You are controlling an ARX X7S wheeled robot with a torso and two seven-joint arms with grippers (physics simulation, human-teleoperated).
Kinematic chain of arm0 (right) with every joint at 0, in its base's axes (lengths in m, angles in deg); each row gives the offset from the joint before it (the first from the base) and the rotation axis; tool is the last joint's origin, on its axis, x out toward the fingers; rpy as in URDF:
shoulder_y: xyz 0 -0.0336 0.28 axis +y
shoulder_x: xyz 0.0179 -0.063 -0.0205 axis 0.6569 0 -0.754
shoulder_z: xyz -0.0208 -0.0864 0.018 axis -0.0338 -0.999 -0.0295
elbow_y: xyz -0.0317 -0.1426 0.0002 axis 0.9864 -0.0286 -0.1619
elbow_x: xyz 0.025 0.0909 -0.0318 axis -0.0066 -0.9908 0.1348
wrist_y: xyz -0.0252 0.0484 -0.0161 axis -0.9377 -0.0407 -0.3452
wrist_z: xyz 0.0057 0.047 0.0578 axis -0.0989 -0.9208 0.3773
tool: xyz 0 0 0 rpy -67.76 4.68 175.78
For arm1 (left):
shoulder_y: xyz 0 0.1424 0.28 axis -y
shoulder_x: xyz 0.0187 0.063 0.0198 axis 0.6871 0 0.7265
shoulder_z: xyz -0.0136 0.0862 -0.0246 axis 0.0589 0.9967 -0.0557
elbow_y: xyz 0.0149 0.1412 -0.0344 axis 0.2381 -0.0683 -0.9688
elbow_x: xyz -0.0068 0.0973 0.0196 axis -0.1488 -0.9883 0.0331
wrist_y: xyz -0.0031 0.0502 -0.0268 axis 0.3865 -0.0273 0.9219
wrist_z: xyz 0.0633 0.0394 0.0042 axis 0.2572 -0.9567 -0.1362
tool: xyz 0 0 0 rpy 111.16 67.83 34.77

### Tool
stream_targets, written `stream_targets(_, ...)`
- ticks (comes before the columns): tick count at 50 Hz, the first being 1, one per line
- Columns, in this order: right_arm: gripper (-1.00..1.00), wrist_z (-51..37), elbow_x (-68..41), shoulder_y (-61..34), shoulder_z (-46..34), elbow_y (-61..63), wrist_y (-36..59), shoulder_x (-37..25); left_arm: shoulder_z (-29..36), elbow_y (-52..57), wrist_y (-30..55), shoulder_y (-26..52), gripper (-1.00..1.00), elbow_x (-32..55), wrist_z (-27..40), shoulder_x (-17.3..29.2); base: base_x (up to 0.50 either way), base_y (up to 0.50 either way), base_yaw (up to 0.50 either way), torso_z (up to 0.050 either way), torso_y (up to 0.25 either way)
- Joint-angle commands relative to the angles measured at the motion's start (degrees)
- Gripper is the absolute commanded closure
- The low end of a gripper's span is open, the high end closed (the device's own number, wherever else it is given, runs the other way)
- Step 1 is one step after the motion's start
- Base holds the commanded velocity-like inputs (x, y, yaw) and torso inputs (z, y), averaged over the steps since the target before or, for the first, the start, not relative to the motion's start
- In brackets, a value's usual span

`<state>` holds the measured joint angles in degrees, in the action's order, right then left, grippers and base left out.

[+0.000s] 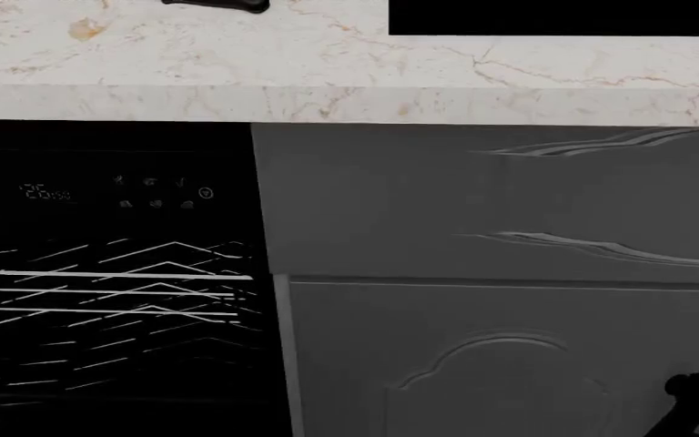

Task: Open the dishwasher door

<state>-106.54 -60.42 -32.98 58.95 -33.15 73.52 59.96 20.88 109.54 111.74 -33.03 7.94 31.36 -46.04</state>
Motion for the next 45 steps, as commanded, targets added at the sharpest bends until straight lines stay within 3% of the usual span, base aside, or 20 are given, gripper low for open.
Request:
stream_targets(1, -1.00, 0.27, -0.06, 0.51, 0.29, -0.56, -0.85, 0.09, -3.16, -1.59, 1.46, -2.98, 1.00, -1.79, 1.18, 2.77, 0.00, 0.00, 0.01, 0.000, 0.000)
stream_targets(45, -1.00, 0.23, 0.23, 1.19, -0.16, -1.28, -1.99, 0.04, -2.27, 1.22, 2.31, -13.92, 1.00, 2.66, 1.38, 4.56, 0.00, 0.00, 0.01, 0.000, 0.000)
